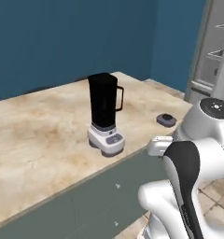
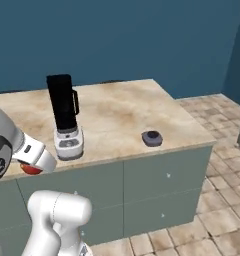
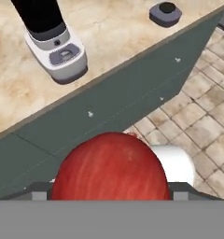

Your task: Grab the onion and garlic from the fridge, place them in the blender, close the lid, and turn on the blender to create a marinade.

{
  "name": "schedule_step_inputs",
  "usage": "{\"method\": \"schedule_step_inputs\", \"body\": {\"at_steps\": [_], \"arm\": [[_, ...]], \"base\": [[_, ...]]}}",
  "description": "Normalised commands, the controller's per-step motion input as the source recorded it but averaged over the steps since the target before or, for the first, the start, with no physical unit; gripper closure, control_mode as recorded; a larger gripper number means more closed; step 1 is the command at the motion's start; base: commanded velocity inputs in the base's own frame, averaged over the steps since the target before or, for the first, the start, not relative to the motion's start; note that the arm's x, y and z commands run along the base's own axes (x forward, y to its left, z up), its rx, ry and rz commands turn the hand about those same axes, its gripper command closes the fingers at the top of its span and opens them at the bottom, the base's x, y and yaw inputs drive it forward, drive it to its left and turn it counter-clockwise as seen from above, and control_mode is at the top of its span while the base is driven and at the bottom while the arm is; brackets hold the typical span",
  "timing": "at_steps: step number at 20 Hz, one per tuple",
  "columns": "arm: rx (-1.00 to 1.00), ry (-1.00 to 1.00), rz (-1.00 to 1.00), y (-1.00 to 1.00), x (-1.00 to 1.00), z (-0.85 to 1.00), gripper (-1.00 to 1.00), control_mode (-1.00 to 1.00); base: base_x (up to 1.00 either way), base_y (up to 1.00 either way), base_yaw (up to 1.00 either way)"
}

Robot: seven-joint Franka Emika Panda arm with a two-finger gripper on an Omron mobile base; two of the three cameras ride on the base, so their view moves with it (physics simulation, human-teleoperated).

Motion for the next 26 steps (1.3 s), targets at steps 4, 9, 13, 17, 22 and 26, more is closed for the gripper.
{"method": "schedule_step_inputs", "body": {"at_steps": [4,9,13,17,22,26], "arm": [[0.00,0.00,0.00,0.00,0.00,0.00,1.00,1.00],[0.00,0.00,0.00,0.00,0.00,0.00,1.00,1.00],[0.00,0.00,0.00,0.00,0.00,0.00,1.00,1.00],[0.00,0.00,0.00,0.00,0.00,0.00,1.00,1.00],[0.00,0.00,0.00,0.00,0.00,0.00,1.00,1.00],[0.01,-0.05,0.13,-0.16,0.00,0.26,1.00,-1.00]], "base": [[0.57,-0.24,0.59],[0.48,-0.50,0.52],[0.36,-0.51,0.42],[0.49,-0.36,0.43],[0.33,-0.18,0.37],[0.01,-0.11,0.13]]}}
